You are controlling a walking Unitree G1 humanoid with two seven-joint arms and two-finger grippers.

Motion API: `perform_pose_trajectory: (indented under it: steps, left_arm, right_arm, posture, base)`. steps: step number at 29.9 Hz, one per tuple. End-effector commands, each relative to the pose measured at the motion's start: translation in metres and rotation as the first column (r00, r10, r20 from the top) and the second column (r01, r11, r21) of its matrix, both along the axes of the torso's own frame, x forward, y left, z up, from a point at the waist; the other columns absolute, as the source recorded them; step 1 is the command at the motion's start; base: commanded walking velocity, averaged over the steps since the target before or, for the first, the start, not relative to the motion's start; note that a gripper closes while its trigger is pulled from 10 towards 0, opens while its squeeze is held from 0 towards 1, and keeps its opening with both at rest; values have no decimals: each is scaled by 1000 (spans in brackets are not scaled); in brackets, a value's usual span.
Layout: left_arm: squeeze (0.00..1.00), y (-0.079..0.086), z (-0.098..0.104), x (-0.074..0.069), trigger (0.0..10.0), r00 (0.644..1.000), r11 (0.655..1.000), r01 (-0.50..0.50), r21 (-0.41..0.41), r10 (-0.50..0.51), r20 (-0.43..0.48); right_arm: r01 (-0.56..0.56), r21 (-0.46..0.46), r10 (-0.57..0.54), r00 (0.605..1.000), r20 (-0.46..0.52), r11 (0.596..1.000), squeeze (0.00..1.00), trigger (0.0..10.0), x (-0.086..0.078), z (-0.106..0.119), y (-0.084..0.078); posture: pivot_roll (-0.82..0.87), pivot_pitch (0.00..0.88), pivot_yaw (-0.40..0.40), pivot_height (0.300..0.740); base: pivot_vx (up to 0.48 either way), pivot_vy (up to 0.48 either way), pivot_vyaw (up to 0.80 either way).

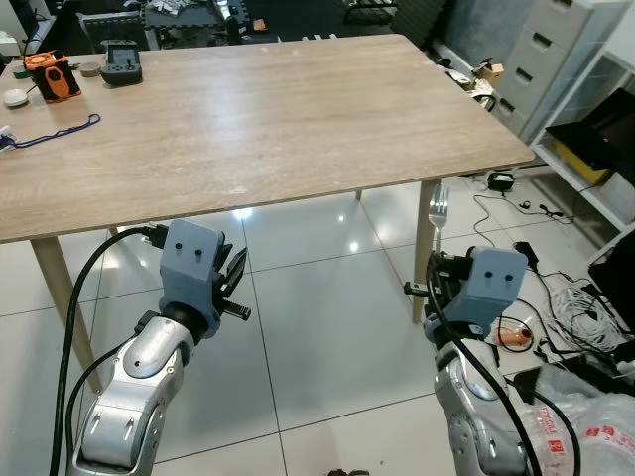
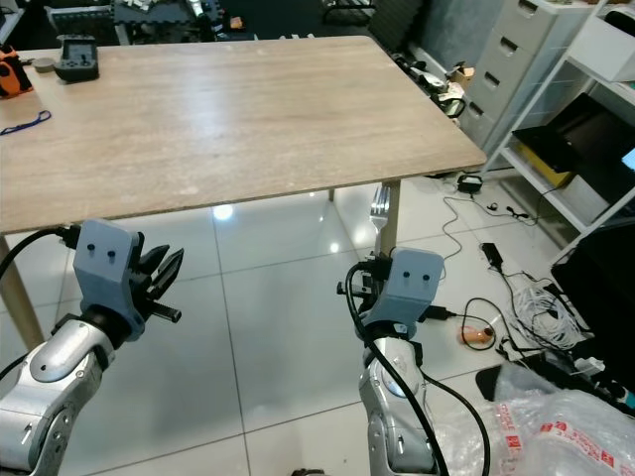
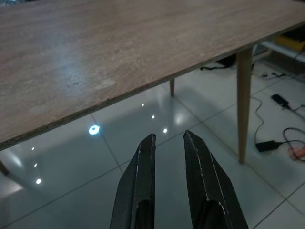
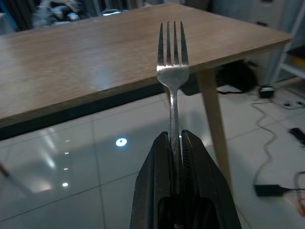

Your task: Setting the table

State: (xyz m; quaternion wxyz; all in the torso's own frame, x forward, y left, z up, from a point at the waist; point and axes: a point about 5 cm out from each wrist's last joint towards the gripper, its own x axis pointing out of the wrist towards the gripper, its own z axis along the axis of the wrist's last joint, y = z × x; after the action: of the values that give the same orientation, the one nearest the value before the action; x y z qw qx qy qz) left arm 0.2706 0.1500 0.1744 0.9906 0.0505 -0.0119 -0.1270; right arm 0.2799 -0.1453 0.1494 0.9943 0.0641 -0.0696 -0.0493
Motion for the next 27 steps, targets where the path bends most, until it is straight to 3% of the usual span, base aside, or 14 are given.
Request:
perform_pose_trajectory:
  steps: [1, 7, 14, 16, 23, 24, 27]
  left_arm:
    - [0, -2, -3, 0, 10000, 1000, 1000, 9, 6, -9, -14]
    - [0, -3, -6, 0, 10000, 1000, 1000, 16, 13, -15, -24]
    - [0, 3, -24, -3, 10000, 996, 1000, 7, 19, -5, -95]
    - [0, 19, -47, -6, 10000, 986, 997, -42, 58, 51, -161]
    - [0, 33, -67, -7, 10000, 974, 989, -74, 125, 99, -206]
    - [114, 37, -70, -6, 10000, 972, 987, -81, 139, 109, -210]
    - [125, 39, -70, -3, 10000, 971, 985, -91, 148, 121, -208]
  right_arm:
    - [15, 17, -15, 1000, -19, 1000, 0, 10000, -3, -4, -3]
    - [21, 15, -21, 999, -30, 1000, 0, 10000, -4, -7, -5]
    - [35, -28, -37, 996, -76, 999, 0, 10000, -6, -21, -11]
    - [53, -106, -69, 985, -158, 993, 0, 10000, -10, -46, -24]
    - [92, -167, -132, 961, -243, 982, 0, 10000, -18, -70, -45]
    - [112, -187, -161, 949, -270, 976, 0, 10000, -22, -77, -53]
    - [143, -215, -206, 929, -308, 966, 0, 10000, -28, -87, -65]
  posture:
    - [10, 64, 50, 740]
    - [9, 67, 52, 740]
    - [7, 69, 52, 740]
    - [8, 69, 51, 740]
    - [1, 72, 48, 740]
    - [-2, 74, 48, 740]
    - [-5, 75, 51, 740]
  base:
    - [0, 0, -800]
    - [0, 0, -800]
    - [0, 0, -800]
    - [0, 0, -800]
    - [0, 0, -800]
    - [0, 0, -800]
    - [0, 0, -800]
